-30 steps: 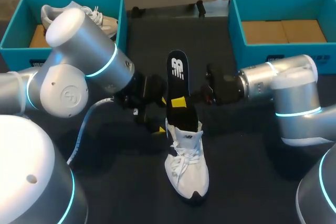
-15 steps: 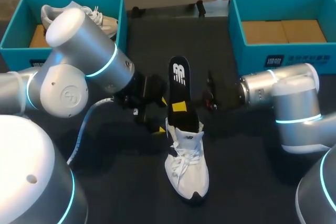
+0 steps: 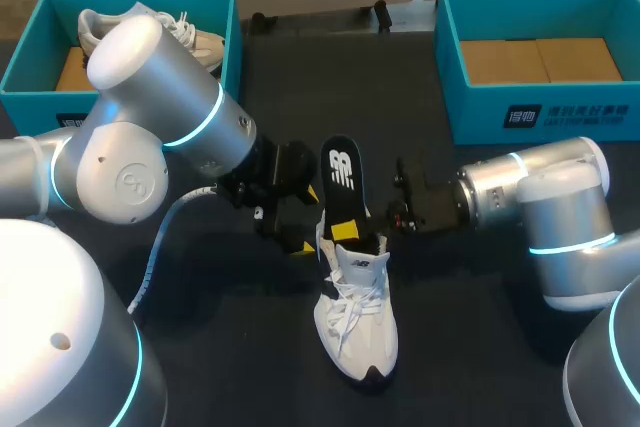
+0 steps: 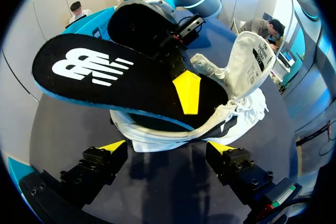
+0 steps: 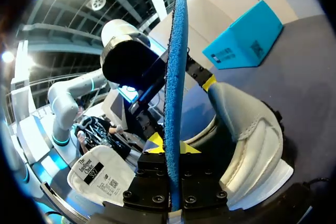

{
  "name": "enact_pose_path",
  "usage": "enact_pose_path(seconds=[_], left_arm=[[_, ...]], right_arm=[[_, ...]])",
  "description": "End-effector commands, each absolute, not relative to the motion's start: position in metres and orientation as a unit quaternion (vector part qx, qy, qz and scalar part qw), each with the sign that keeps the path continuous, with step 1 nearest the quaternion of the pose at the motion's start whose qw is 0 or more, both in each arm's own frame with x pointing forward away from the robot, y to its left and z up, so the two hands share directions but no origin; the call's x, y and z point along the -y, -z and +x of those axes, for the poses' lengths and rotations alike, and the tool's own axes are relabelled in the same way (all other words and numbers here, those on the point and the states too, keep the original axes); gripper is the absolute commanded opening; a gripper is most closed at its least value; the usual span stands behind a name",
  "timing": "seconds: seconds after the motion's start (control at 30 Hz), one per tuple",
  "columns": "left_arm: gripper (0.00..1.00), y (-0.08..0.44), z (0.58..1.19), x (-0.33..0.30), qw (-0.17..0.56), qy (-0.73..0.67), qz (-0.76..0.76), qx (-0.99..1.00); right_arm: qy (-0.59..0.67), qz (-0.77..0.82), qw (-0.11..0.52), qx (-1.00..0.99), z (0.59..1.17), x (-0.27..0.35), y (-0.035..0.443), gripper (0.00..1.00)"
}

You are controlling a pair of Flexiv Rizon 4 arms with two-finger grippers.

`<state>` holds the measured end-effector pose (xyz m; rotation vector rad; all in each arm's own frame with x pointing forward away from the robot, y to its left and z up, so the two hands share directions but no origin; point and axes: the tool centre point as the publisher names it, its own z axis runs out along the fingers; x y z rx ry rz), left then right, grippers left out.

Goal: Take the shoe out of the shoebox, open the shoe tongue, remove and reinsert the insole, then place the shoe into the shoebox

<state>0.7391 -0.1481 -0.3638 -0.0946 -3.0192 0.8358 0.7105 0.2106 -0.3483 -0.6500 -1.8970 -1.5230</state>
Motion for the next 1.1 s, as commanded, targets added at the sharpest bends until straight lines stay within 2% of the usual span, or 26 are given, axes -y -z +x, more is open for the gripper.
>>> enact_pose_path(seconds=[0.03,0.07,0.1,0.13,0.17,0.2,0.5,0.73,0.9,0.97,1.1], left_arm=[[1.00,0.365,0.738,0.148,0.002,-0.267,-0.030,0.963],[1.00,0.365,0.738,0.148,0.002,-0.267,-0.030,0.963],[1.00,0.365,0.738,0.148,0.002,-0.267,-0.030,0.963],[1.00,0.365,0.738,0.148,0.002,-0.267,-0.030,0.963],[1.00,0.365,0.738,0.148,0.002,-0.267,-0.030,0.963],[1.00,0.365,0.738,0.148,0.002,-0.267,-0.030,0.963],[1.00,0.365,0.738,0.148,0.002,-0.267,-0.030,0.963],[1.00,0.365,0.738,0.148,0.002,-0.267,-0.030,0.963],[1.00,0.365,0.738,0.148,0.002,-0.267,-0.030,0.963],[1.00,0.365,0.738,0.148,0.002,-0.267,-0.030,0.963],[1.00,0.365,0.738,0.148,0.002,-0.267,-0.030,0.963]], right_arm=[[0.574,-0.243,0.309,0.718,0.704,-0.211,0.351,0.00],[0.577,-0.241,0.308,0.717,0.703,-0.211,0.351,0.00],[0.580,-0.239,0.306,0.716,0.703,-0.211,0.350,0.15],[0.583,-0.237,0.304,0.715,0.702,-0.211,0.349,0.25],[0.587,-0.235,0.301,0.714,0.702,-0.211,0.348,0.40],[0.588,-0.232,0.298,0.715,0.702,-0.212,0.346,0.44],[0.598,-0.215,0.278,0.720,0.708,-0.214,0.333,0.43],[0.599,-0.206,0.273,0.725,0.710,-0.217,0.325,0.37],[0.608,-0.201,0.260,0.723,0.712,-0.218,0.318,0.37],[0.613,-0.201,0.253,0.721,0.715,-0.218,0.315,0.40],[0.620,-0.202,0.249,0.716,0.723,-0.217,0.311,0.38]])
